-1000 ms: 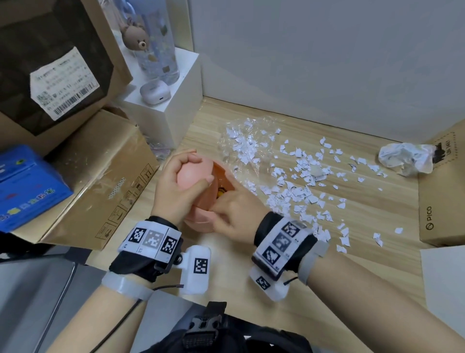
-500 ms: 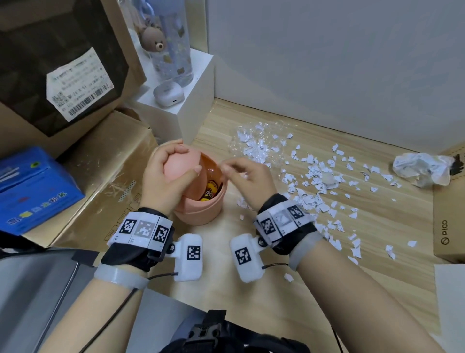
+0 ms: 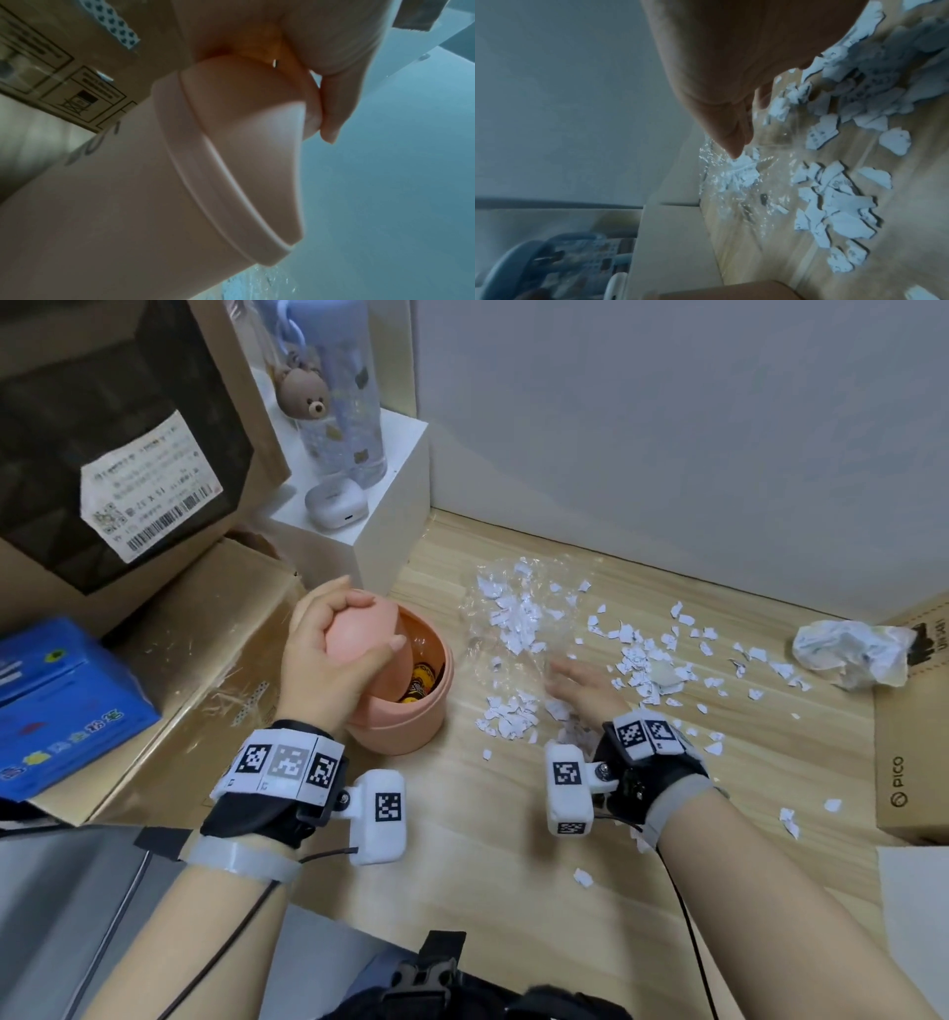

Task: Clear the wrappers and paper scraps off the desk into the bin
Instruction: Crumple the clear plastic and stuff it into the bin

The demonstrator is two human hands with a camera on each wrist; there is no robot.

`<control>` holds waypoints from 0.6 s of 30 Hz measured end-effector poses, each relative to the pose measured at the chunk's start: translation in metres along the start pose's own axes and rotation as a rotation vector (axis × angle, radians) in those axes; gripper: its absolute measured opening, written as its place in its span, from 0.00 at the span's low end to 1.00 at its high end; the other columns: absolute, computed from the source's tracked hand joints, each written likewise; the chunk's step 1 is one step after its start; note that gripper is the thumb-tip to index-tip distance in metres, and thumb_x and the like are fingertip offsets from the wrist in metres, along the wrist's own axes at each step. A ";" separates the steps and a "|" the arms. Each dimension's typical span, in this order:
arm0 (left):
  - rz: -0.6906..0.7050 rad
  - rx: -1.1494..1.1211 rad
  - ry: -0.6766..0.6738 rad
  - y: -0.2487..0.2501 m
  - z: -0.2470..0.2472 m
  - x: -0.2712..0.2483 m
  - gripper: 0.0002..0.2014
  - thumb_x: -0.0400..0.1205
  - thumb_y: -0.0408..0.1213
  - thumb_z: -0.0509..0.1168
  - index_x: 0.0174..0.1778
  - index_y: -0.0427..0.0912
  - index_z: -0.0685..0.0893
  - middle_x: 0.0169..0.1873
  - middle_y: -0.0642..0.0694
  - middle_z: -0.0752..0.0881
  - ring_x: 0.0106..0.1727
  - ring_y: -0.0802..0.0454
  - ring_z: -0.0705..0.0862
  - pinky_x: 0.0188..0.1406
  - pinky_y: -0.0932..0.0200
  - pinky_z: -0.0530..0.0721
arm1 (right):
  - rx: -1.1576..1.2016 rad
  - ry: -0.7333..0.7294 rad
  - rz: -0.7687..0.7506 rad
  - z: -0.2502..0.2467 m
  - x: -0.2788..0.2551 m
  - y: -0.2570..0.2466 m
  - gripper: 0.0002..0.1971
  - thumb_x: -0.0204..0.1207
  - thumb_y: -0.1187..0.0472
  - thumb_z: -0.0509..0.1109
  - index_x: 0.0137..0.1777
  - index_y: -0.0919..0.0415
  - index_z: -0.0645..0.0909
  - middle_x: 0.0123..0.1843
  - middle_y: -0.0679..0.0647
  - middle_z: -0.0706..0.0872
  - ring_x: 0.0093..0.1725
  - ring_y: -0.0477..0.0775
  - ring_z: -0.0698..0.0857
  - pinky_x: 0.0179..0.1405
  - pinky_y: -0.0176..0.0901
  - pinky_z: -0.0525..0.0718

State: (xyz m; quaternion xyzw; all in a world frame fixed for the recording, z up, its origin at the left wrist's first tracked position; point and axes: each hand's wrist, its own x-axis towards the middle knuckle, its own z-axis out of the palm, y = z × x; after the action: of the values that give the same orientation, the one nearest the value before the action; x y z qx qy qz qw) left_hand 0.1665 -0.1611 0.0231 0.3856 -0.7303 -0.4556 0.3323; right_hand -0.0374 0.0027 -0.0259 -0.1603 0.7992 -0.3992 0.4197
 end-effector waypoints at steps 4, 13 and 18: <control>-0.018 0.119 0.008 0.016 -0.005 -0.002 0.22 0.62 0.39 0.79 0.50 0.52 0.81 0.68 0.50 0.73 0.68 0.55 0.71 0.70 0.72 0.62 | 0.085 0.080 -0.276 -0.020 -0.026 -0.018 0.17 0.75 0.65 0.67 0.63 0.54 0.79 0.67 0.47 0.76 0.71 0.47 0.71 0.70 0.41 0.70; 0.244 -0.151 -0.383 0.100 0.052 -0.003 0.52 0.50 0.59 0.79 0.70 0.74 0.58 0.81 0.54 0.53 0.81 0.60 0.54 0.79 0.48 0.59 | 0.514 -0.095 -0.642 -0.062 -0.104 -0.075 0.14 0.64 0.71 0.69 0.46 0.54 0.87 0.45 0.49 0.91 0.54 0.52 0.87 0.60 0.45 0.84; -0.041 -0.741 -0.807 0.122 0.095 -0.020 0.49 0.55 0.49 0.82 0.71 0.72 0.65 0.71 0.39 0.73 0.65 0.46 0.81 0.57 0.43 0.84 | 0.646 -0.354 -0.567 -0.057 -0.111 -0.078 0.19 0.68 0.73 0.63 0.58 0.61 0.79 0.47 0.49 0.90 0.38 0.47 0.89 0.40 0.40 0.89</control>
State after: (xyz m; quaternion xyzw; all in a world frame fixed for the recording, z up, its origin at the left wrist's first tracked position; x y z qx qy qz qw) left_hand 0.0650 -0.0705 0.0983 0.0517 -0.5827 -0.8005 0.1305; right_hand -0.0227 0.0481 0.1136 -0.2991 0.4747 -0.6931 0.4525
